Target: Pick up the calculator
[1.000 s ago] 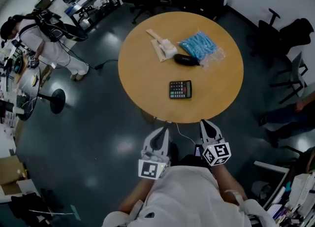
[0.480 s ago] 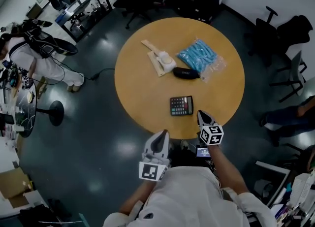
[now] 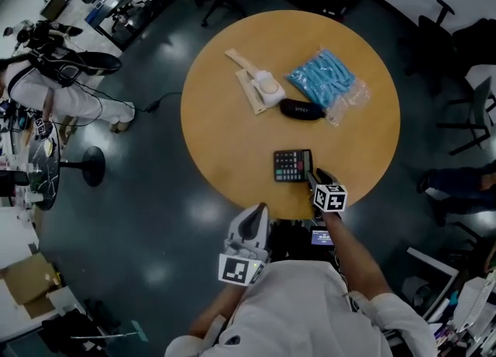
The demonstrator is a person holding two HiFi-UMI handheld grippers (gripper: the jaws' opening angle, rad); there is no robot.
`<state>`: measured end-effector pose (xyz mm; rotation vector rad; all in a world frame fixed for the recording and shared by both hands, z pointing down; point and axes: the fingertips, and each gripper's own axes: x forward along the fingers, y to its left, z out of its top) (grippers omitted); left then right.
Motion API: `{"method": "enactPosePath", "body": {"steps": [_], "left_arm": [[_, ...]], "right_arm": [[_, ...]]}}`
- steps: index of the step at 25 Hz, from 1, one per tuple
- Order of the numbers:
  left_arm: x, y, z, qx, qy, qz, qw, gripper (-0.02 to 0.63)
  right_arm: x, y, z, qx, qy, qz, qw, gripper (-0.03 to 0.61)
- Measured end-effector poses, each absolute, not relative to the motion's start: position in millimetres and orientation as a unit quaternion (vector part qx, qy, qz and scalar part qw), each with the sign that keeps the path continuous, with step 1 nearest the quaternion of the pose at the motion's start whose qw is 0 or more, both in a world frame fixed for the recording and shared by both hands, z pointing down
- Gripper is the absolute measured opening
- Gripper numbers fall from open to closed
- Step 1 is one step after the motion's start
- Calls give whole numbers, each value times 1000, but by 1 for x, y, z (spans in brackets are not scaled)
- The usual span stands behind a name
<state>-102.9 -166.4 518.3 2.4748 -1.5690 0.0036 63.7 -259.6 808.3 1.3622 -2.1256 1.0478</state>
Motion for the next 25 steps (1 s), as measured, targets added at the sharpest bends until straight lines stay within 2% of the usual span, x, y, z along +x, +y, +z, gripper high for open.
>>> {"method": "enactPosePath", "body": {"steps": [6,8,12,16,20,25], "left_arm": [[-103,-170,521,836,-535,-5,121,6],[-101,-171,521,838,-532,-6,124,6],[-101,-171,523,840,-532,-6,104,6],[-99,-169,523,837,-537,2,109,6],[-97,-167,513,841,-536,-2,80,6],[-98,-158,493,841,-536,-5,66,6]], "right_arm": [[52,-266,828,458,-756,425,196,146],[48,-270,826,449,-762,425,193,98],[41,-275,809,444,-775,416,173,70],[37,-265,774,445,-802,346,197,51],[46,-248,730,454,-825,247,228,51],[71,-210,619,503,-836,138,169,51]]}}
